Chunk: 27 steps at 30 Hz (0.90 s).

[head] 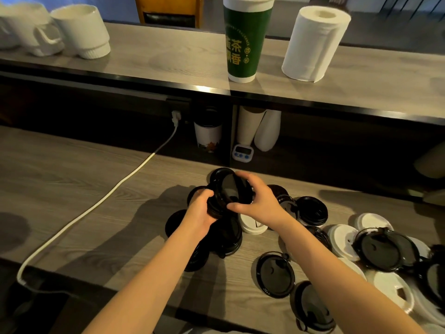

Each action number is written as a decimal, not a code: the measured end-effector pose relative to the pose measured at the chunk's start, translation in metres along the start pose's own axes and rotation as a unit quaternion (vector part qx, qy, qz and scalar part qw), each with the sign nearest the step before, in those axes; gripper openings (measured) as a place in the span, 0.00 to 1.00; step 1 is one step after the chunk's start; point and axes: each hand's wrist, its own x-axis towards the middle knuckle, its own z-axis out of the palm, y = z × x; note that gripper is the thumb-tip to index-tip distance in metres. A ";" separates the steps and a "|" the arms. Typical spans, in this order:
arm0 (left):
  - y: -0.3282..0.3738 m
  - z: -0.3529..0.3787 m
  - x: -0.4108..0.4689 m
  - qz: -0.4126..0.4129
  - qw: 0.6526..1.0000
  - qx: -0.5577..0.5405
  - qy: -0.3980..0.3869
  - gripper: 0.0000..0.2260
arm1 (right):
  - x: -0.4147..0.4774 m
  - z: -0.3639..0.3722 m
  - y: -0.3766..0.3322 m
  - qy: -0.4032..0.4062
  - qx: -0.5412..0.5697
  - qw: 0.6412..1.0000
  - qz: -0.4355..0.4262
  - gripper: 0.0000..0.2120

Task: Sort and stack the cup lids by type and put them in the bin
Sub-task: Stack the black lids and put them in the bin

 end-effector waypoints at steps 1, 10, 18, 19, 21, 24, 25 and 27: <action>-0.001 0.001 -0.002 -0.011 1.000 -0.012 -0.020 0.14 | -0.002 0.002 -0.001 -0.002 -0.004 1.000 -0.003 0.36; -0.009 -0.017 -0.015 0.022 0.993 0.057 -0.098 0.17 | -0.023 0.010 -0.009 -0.058 -0.081 0.992 -0.083 0.40; 0.002 -0.031 -0.020 0.099 0.992 0.076 -0.013 0.16 | -0.025 0.012 -0.005 -0.086 -0.052 0.994 -0.033 0.36; 0.005 -0.036 -0.019 0.111 0.990 0.083 0.001 0.16 | -0.025 0.013 -0.001 -0.074 -0.066 0.995 -0.023 0.33; 0.010 -0.046 -0.018 0.126 0.988 0.087 0.032 0.17 | -0.027 0.015 0.007 -0.051 -0.106 0.993 -0.002 0.27; 0.017 -0.065 -0.018 0.144 0.985 0.049 0.081 0.17 | -0.031 0.020 0.017 -0.049 -0.156 0.986 0.010 0.20; 0.019 -0.071 -0.018 0.150 0.983 0.034 0.096 0.17 | -0.030 0.021 0.018 -0.056 -0.172 0.983 0.010 0.19; 0.023 -0.083 -0.015 0.153 0.981 0.011 0.120 0.19 | -0.025 0.027 0.019 -0.075 -0.202 0.976 0.014 0.18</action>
